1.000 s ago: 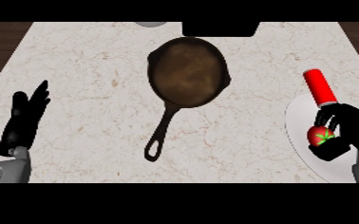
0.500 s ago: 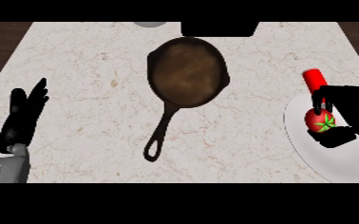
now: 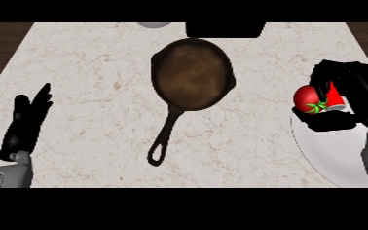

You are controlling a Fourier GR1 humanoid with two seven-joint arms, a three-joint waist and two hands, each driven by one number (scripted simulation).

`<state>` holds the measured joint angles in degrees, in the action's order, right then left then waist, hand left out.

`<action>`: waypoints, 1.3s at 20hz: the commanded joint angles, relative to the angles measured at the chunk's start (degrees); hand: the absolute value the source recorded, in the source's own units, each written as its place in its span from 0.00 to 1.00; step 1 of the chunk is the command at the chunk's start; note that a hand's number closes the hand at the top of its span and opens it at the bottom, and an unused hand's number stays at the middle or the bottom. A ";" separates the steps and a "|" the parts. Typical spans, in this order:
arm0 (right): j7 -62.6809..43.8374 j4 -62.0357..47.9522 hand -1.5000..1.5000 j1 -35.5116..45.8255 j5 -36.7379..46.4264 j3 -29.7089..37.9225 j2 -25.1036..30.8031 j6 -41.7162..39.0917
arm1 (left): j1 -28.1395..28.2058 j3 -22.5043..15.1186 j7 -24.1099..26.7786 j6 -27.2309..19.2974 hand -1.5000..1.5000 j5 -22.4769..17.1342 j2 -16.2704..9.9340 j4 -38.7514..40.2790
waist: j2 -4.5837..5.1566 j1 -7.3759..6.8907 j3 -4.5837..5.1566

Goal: Pick the tomato from the plate and place it in the pan

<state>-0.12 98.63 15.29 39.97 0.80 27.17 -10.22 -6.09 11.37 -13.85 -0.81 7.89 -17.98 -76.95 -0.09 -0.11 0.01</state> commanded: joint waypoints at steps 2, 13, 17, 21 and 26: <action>-5.42 -3.04 1.00 8.98 0.28 -2.23 -5.85 -1.71 | -2.74 -0.13 1.77 -0.63 0.50 1.74 -0.05 3.15 | 0.16 -0.16 0.01; -10.60 -31.01 1.00 31.22 2.39 -2.47 -20.77 6.41 | -0.29 -0.51 -0.16 -0.10 0.50 0.93 1.35 -1.33 | 0.34 -1.50 -0.01; -8.75 -40.37 1.00 32.86 4.75 -3.21 -25.63 12.81 | -4.07 1.17 0.80 0.77 0.50 0.95 -0.76 3.31 | 0.38 -0.76 0.00; -3.42 -58.10 1.00 38.45 5.18 -1.18 -27.02 21.27 | -2.47 -0.65 -1.21 0.59 0.50 1.43 0.58 -0.87 | 0.95 -2.78 -0.05; 0.33 -71.33 1.00 45.81 0.96 0.01 -27.13 24.73 | -4.48 -0.36 0.49 0.87 0.50 1.46 0.49 2.15 | 1.34 -3.71 -0.04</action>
<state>-1.81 37.24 55.84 43.02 0.37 0.71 10.94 -9.23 10.86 -13.54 -0.33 9.38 -17.02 -75.36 0.92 -2.71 -0.01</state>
